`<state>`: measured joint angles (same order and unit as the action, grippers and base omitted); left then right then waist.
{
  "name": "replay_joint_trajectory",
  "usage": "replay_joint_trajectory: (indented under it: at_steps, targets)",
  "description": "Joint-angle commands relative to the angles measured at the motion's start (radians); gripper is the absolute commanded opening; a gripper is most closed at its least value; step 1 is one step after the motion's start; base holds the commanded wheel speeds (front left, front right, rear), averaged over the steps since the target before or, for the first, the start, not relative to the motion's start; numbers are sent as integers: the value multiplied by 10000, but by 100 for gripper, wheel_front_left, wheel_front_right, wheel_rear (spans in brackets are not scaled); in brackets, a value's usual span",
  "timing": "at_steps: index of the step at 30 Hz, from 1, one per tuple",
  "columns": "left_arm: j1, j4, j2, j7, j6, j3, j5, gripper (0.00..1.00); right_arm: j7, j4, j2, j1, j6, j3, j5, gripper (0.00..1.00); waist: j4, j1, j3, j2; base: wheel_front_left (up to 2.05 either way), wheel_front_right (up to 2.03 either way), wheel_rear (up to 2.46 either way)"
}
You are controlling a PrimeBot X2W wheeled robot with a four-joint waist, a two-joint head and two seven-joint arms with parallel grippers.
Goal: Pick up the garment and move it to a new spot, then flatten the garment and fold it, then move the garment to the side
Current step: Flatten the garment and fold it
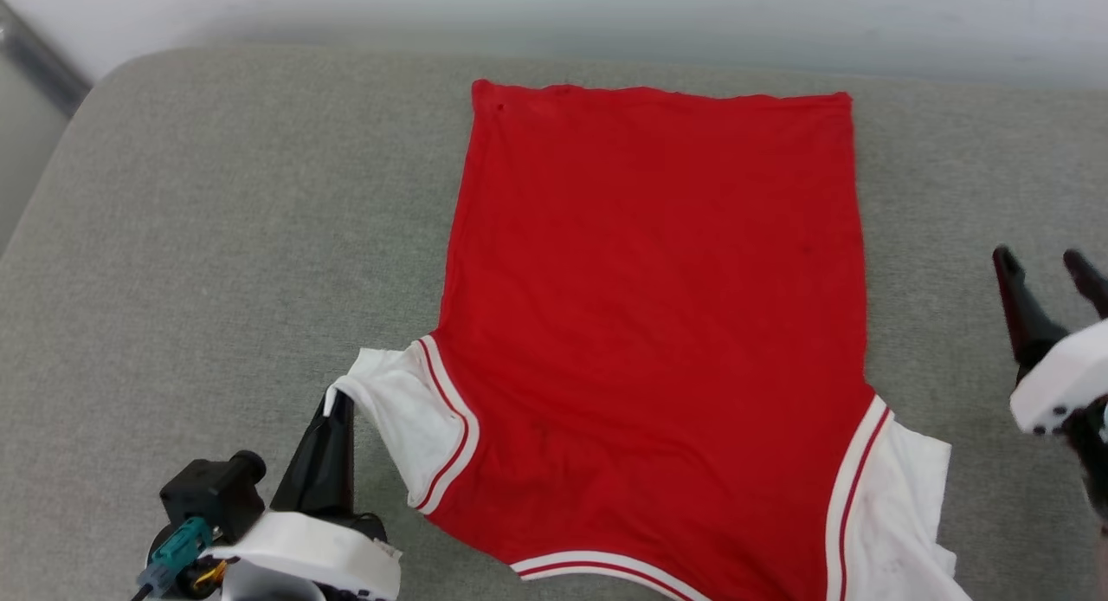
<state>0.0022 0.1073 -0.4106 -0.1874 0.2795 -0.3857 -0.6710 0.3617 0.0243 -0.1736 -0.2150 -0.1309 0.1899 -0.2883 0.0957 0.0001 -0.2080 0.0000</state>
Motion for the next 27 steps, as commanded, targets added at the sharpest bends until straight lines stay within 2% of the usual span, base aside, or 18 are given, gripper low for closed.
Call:
replay_joint_trajectory:
  at_steps: [1, 6, 10, 17, 22, 27]
  targets:
    - [-312, 73, 90, -80, -102, -73, 86, 0, 40, -554, -251, -692, 3, -8, -150, 100, 525, -1, -497, 0, 0, 0, 0]
    - [-988, 186, 319, -238, -379, -296, 286, 0, 568, -2712, -1229, -3515, 3, -294, -284, 100, 1174, -1, -1306, 0, 0, 0, 0]
    - [-1483, 272, 509, -356, -659, -513, 431, 0, 1486, -4174, -1819, -5436, 3, -739, -324, 100, 1688, -1, -1936, 0, 0, 0, 0]
    - [-2319, 164, 927, -511, -1201, -876, 546, 0, 3285, -5872, -2727, -7617, 3, -1196, -117, 100, 2580, -1, -2821, 0, 0, 0, 0]
    - [-2796, 19, 1252, -624, -1539, -985, 580, 0, 4014, -6499, -2892, -8445, 3, -1086, 53, 100, 2983, -1, -3412, 0, 0, 0, 0]
    - [-3045, -180, 1421, -714, -1806, -938, 614, 0, 4616, -7043, -2646, -8862, 3, -806, 391, 100, 3085, -1, -3822, 0, 0, 0, 0]
